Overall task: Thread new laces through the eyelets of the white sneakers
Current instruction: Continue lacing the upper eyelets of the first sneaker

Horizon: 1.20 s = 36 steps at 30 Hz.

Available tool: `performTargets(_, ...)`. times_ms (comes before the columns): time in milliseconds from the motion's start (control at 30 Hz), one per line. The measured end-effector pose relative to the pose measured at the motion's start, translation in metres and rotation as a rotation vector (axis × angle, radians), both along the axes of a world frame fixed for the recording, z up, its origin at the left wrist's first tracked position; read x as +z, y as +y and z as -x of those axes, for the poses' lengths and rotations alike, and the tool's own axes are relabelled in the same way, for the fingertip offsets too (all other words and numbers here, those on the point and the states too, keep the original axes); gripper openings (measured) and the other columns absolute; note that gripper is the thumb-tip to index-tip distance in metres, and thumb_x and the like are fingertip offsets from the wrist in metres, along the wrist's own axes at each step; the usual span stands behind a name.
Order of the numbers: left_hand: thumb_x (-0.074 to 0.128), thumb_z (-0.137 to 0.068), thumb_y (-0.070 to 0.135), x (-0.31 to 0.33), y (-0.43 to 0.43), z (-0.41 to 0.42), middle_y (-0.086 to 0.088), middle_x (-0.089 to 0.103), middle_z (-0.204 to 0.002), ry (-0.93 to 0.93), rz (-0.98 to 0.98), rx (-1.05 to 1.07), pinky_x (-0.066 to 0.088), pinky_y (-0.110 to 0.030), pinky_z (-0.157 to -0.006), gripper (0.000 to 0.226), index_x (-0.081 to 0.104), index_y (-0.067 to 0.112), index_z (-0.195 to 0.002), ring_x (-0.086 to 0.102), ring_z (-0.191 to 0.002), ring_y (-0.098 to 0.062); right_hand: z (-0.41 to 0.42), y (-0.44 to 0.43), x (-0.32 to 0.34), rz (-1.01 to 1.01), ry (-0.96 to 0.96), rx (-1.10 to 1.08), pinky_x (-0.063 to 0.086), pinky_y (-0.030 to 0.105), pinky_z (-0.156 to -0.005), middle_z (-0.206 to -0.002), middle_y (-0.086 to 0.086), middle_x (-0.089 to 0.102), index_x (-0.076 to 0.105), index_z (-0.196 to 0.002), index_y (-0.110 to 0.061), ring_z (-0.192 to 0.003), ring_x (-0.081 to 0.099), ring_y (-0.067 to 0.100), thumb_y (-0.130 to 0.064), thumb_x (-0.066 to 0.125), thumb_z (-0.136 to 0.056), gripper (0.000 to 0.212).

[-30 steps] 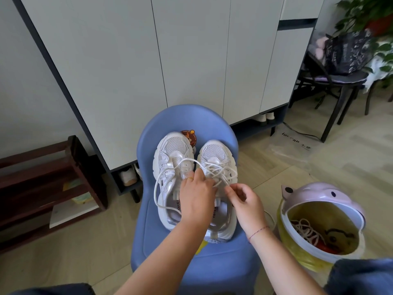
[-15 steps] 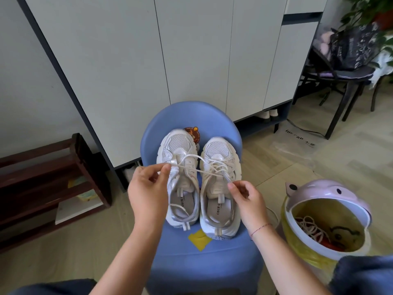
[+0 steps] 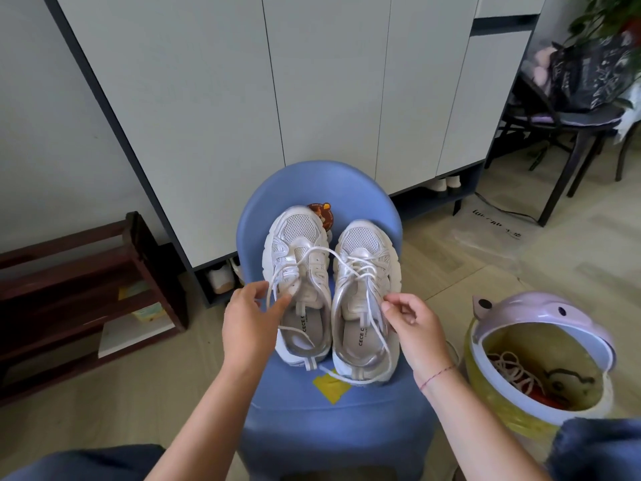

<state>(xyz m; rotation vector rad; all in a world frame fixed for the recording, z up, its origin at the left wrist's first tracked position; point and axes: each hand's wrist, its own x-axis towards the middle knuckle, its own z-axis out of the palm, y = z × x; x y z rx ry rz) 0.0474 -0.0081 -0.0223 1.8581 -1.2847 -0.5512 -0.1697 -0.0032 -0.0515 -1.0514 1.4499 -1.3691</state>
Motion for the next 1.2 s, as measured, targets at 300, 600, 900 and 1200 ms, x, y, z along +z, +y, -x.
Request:
performTargets(300,0.064,-0.091,0.025,0.022,0.009,0.000,0.004,0.059,-0.050,0.332,0.014,-0.046,0.041,-0.025,-0.052,0.028,0.070,0.011,-0.067,0.047,-0.046,-0.010,-0.034,0.027,0.033,0.201,0.126,0.042,0.043,0.012,-0.063,-0.079,-0.005,0.065,0.067,-0.089,-0.023,-0.065,0.056,0.004,-0.004,0.061,-0.085,0.021)
performTargets(600,0.057,-0.093,0.018,0.057,0.014,0.010,0.003,0.062,-0.060,0.862,0.094,-0.177,0.046,-0.015,-0.051,0.019,0.070,0.007,-0.087,0.051,-0.049,-0.006,-0.047,0.036,0.050,0.091,0.230,0.479,0.040,0.023,-0.050,-0.065,-0.003,0.064,0.068,-0.086,-0.012,-0.045,0.042,0.007,-0.018,0.054,-0.094,0.017)
performTargets(900,0.059,-0.091,0.021,0.045,0.015,0.020,0.000,0.061,-0.062,0.881,0.069,-0.218,0.045,-0.016,-0.051,0.020,0.073,0.007,-0.088,0.050,-0.050,-0.007,-0.042,0.035,0.059,0.055,0.018,0.430,0.037,0.026,-0.049,-0.061,0.002,0.062,0.065,-0.090,-0.010,-0.048,0.046,0.013,-0.015,0.048,-0.097,0.020)
performTargets(1200,0.068,-0.074,0.028,0.034,0.019,0.035,0.001,0.060,-0.062,0.941,0.070,-0.195,0.045,-0.019,-0.061,0.024,0.074,0.007,-0.085,0.049,-0.057,-0.009,-0.041,0.030,0.059,-0.066,-0.288,0.298,0.039,0.022,-0.049,-0.061,0.007,0.063,0.065,-0.091,-0.002,-0.046,0.049,0.010,-0.018,0.050,-0.095,0.022)
